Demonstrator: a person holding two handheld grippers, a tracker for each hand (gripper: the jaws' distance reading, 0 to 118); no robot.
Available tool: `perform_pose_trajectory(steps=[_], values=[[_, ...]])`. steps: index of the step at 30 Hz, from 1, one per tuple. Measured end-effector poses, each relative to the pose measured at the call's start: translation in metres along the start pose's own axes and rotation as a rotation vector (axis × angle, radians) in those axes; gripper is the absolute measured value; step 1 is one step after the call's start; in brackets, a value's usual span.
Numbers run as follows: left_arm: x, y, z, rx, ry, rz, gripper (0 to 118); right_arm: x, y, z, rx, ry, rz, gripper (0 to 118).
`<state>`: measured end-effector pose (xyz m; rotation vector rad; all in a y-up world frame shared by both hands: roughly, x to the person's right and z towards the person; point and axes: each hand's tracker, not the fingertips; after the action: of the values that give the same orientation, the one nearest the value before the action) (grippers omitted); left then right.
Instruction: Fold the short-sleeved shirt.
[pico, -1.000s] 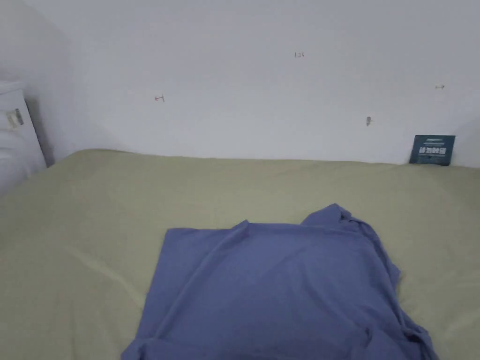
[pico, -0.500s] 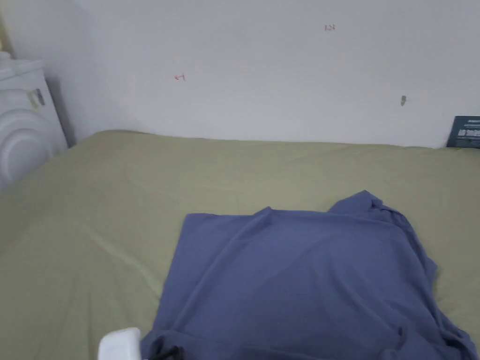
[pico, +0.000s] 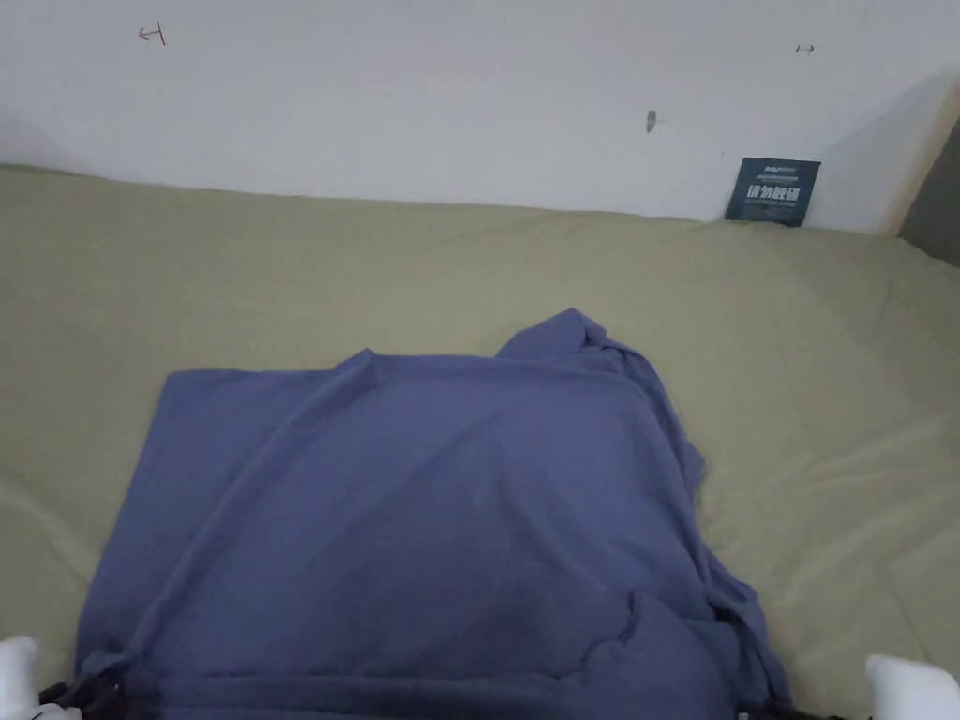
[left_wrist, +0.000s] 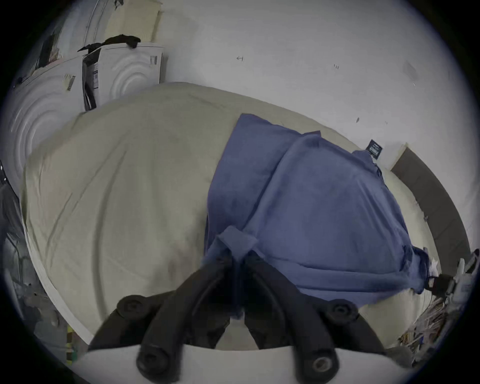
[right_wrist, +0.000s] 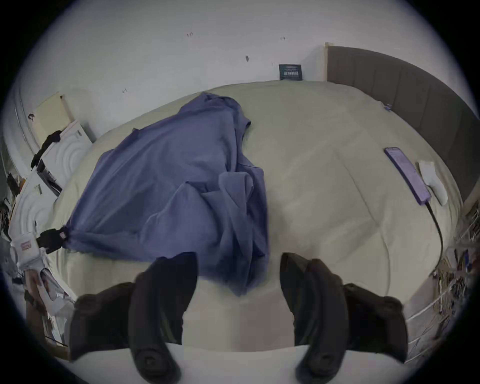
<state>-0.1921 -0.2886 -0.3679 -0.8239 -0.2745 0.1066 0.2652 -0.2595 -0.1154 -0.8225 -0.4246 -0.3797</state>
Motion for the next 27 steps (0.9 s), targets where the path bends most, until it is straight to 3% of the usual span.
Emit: perform_pose_trajectory(steps=[4,6,7,8,11,19,24,27], values=[[0.0,-0.001,0.001,0.001,-0.003,-0.012,8,-0.007,0.004,-0.015,0.034,0.055,0.067,72],[0.001,-0.001,0.001,0.001,-0.005,-0.026,8,-0.014,0.004,-0.023,0.007,-0.014,0.127,64],[-0.001,-0.001,0.0,0.0,-0.006,-0.032,8,-0.014,0.004,-0.025,-0.015,-0.027,0.142,41],[-0.001,-0.001,0.001,-0.001,-0.007,-0.038,8,-0.016,0.004,-0.026,-0.009,-0.023,0.139,6],[-0.001,-0.001,0.007,0.011,-0.017,-0.048,8,-0.013,-0.001,-0.013,0.089,0.031,0.078,6],[0.009,0.018,0.029,0.069,-0.035,-0.103,8,-0.019,0.012,0.019,0.196,0.052,0.088,6],[0.015,0.05,0.025,0.064,-0.028,-0.18,8,-0.016,0.059,0.014,0.195,0.116,-0.002,6],[0.016,0.077,0.012,0.006,-0.043,-0.184,8,-0.014,0.09,0.002,0.209,0.127,0.013,6]])
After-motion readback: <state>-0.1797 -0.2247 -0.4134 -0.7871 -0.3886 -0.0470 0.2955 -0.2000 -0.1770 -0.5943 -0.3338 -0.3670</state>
